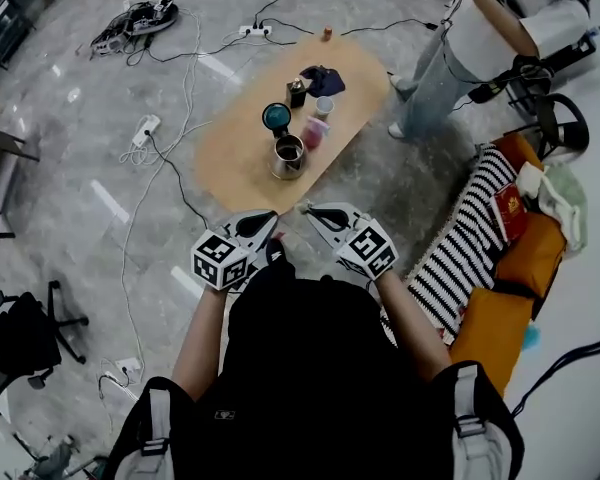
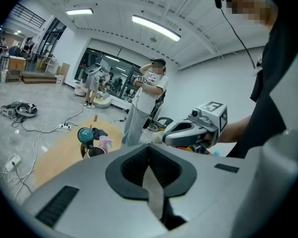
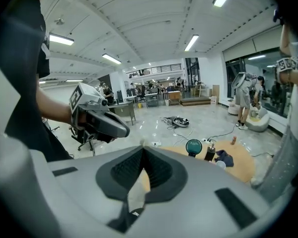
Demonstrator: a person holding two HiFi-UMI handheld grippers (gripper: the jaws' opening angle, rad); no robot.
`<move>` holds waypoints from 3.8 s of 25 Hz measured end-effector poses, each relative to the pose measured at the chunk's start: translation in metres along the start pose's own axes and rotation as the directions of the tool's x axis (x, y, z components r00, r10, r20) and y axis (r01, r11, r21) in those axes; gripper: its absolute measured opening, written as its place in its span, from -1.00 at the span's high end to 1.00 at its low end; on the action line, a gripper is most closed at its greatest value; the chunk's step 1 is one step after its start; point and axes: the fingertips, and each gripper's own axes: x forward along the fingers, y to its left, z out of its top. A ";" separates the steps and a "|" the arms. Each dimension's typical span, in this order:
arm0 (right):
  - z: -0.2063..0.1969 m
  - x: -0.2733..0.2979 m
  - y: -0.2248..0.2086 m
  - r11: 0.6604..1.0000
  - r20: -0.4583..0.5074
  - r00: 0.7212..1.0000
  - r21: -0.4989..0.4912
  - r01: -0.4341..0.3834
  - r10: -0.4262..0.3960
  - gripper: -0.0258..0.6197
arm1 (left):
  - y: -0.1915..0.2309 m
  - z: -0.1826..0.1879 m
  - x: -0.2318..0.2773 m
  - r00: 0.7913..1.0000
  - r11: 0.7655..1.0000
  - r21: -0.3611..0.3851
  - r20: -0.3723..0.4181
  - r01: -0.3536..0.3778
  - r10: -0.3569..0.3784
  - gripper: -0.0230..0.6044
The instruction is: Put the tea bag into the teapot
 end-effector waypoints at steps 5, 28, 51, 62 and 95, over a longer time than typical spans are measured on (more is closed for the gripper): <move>0.007 0.016 0.001 1.000 0.000 1.000 0.005 0.027 -0.027 0.90 | 0.013 0.002 -0.004 0.999 0.999 0.017 -0.019 0.041 -0.040 0.89; 0.011 0.058 -0.006 0.996 -0.025 0.996 0.025 0.082 -0.082 0.90 | 0.054 0.000 -0.032 0.998 0.998 0.018 -0.027 0.057 -0.056 0.89; 0.000 0.105 -0.077 1.000 -0.109 0.994 0.011 -0.003 0.004 0.90 | 0.106 0.026 0.005 0.999 0.999 -0.033 -0.044 -0.001 0.000 0.89; -0.027 0.134 -0.115 0.996 -0.179 0.983 0.085 -0.024 0.039 0.90 | 0.121 0.032 0.037 0.994 0.998 -0.055 -0.102 0.031 -0.037 0.89; -0.131 0.223 -0.196 0.978 -0.380 0.919 0.206 -0.027 0.105 0.90 | 0.139 0.022 0.059 0.978 0.985 -0.169 -0.207 -0.030 -0.005 0.89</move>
